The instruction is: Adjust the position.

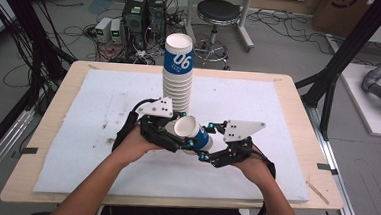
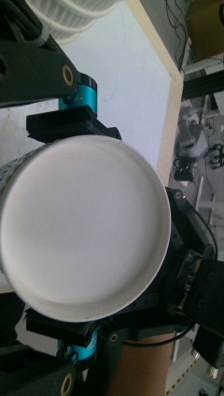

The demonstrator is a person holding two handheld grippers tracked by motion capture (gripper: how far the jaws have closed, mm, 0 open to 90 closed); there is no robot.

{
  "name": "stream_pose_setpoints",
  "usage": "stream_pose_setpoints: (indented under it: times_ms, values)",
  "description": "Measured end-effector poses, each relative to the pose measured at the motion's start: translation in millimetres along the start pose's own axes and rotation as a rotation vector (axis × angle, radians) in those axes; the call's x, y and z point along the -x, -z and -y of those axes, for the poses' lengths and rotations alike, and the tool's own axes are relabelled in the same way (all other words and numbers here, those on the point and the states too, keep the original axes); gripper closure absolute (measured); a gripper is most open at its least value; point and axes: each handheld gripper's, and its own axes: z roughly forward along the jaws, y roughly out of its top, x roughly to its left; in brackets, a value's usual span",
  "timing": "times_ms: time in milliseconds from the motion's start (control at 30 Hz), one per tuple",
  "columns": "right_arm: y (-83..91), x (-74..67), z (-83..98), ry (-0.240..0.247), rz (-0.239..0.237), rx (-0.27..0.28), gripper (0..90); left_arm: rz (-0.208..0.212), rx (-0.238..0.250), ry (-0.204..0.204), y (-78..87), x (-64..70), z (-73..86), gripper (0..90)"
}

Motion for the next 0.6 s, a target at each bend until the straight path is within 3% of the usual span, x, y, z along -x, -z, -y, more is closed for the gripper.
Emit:
stream_pose_setpoints:
  times_ms: [67, 133, 200, 300, 467, 533, 600]
  values:
    - [2.0, 0.9, 2.4, -0.011, -0.011, 0.016, 27.5, 0.003, 0.024, 0.004, 0.4, -0.2, 1.1, 30.3]
    - [3.4, 1.1, 4.7, -0.08, -0.003, 0.07, 18.3, 0.015, 0.078, 0.028, 1.3, -1.5, 2.9, 30.4]
    - [1.6, 1.5, 5.7, -0.132, 0.001, 0.1, 16.7, 0.031, 0.114, 0.038, 0.1, -0.9, 4.1, 30.7]
    - [-6.2, -0.4, 5.4, -0.116, -0.014, 0.079, 19.1, 0.038, 0.109, 0.033, -3.3, 0.9, 4.3, 30.6]
    - [-5.0, 0.2, 4.6, -0.091, -0.036, 0.064, 26.4, 0.04, 0.084, 0.038, -4.7, 1.2, 4.0, 30.0]
    - [-4.9, 1.2, 4.5, -0.074, -0.042, 0.037, 26.8, 0.019, 0.059, 0.025, -5.7, 2.2, 3.2, 28.5]
    - [-4.3, 2.3, 4.0, -0.06, -0.046, 0.01, 27.3, -0.013, 0.027, 0.017, -5.0, 2.6, 1.5, 20.5]
